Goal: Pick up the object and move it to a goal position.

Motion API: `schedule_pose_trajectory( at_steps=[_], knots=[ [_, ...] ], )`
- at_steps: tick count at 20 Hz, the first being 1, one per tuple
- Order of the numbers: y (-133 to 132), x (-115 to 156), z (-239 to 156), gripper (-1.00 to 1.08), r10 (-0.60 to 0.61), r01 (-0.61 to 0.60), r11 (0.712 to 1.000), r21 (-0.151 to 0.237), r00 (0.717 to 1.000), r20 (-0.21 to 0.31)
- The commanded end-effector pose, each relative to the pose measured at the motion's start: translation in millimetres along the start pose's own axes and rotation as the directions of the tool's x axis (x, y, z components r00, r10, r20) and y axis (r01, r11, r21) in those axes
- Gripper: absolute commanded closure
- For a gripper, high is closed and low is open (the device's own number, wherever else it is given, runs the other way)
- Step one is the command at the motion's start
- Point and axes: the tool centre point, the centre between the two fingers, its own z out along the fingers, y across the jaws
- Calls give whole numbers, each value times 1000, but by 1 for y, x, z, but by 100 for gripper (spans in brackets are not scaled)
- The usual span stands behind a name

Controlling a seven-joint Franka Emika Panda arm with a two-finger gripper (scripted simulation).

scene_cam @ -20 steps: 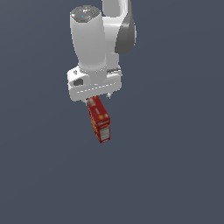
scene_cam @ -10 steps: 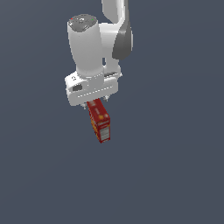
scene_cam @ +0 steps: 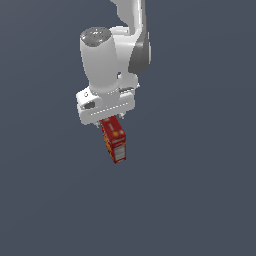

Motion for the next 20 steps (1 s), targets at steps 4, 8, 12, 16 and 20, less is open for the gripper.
schedule_pose_trajectory(
  at_steps=[4, 8, 12, 16, 20],
  knots=[
    [0, -1, 25, -92, -2, 2, 1000, 0, 1000, 1],
    [0, 0, 32, -92, -3, 3, 1000, 0, 1000, 1],
    [0, 0, 32, 108, -3, 3, 1000, 0, 1000, 1],
    [0, 0, 32, 108, -3, 3, 1000, 0, 1000, 1],
    [1, 0, 31, 108, -2, 2, 1000, 0, 1000, 0]
  ],
)
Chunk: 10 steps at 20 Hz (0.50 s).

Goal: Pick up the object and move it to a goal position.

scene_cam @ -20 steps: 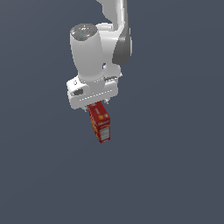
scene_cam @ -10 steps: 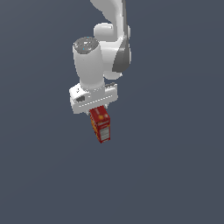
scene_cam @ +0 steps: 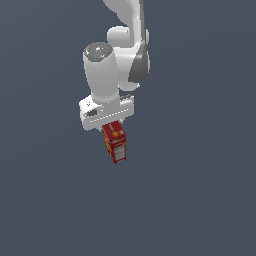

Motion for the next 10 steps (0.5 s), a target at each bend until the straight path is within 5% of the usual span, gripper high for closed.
schedule_pose_trajectory(
  at_steps=[1, 10],
  knots=[
    [0, 0, 0, 108, 0, 0, 1000, 0, 1000, 0],
    [16, 8, -12, 108, 0, 0, 1000, 0, 1000, 0]
  ],
)
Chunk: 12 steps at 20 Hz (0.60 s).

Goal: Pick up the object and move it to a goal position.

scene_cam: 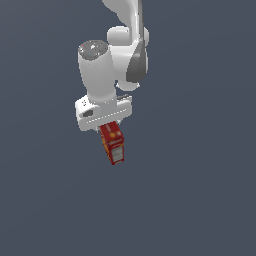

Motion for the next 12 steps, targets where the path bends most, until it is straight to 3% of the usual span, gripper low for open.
schedule_pose_trajectory(
  at_steps=[1, 12],
  knots=[
    [8, 4, -6, 108, 0, 0, 1000, -1, 1000, -1],
    [52, 27, -39, 108, 0, 0, 1000, -1, 1000, -1]
  ],
)
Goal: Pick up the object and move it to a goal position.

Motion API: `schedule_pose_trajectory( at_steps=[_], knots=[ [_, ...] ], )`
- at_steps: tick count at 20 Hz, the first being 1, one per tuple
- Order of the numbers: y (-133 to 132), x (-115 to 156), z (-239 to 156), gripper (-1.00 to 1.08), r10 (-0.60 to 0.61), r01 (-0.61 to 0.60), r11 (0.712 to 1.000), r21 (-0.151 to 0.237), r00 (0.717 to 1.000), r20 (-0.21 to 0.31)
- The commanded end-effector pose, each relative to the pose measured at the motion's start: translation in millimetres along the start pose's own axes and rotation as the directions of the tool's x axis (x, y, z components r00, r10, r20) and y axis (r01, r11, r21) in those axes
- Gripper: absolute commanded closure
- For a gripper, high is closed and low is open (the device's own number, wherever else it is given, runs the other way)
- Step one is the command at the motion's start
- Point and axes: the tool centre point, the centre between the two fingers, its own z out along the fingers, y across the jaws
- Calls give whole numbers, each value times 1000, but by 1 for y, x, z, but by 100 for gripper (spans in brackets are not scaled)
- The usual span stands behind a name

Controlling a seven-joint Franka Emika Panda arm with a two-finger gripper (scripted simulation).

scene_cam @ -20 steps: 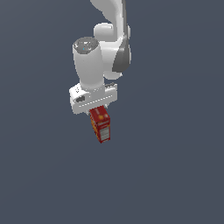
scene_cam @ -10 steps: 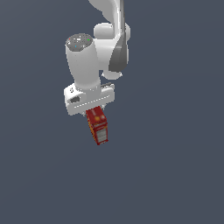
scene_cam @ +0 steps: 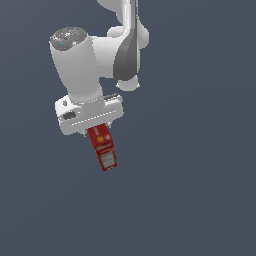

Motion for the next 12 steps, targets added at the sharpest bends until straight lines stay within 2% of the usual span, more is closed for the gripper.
schedule_pose_trajectory(
  at_steps=[1, 12],
  knots=[
    [9, 5, -7, 108, -1, 1, 1000, 0, 1000, -1],
    [23, 13, -18, 108, -1, 1, 1000, 0, 1000, -1]
  ],
)
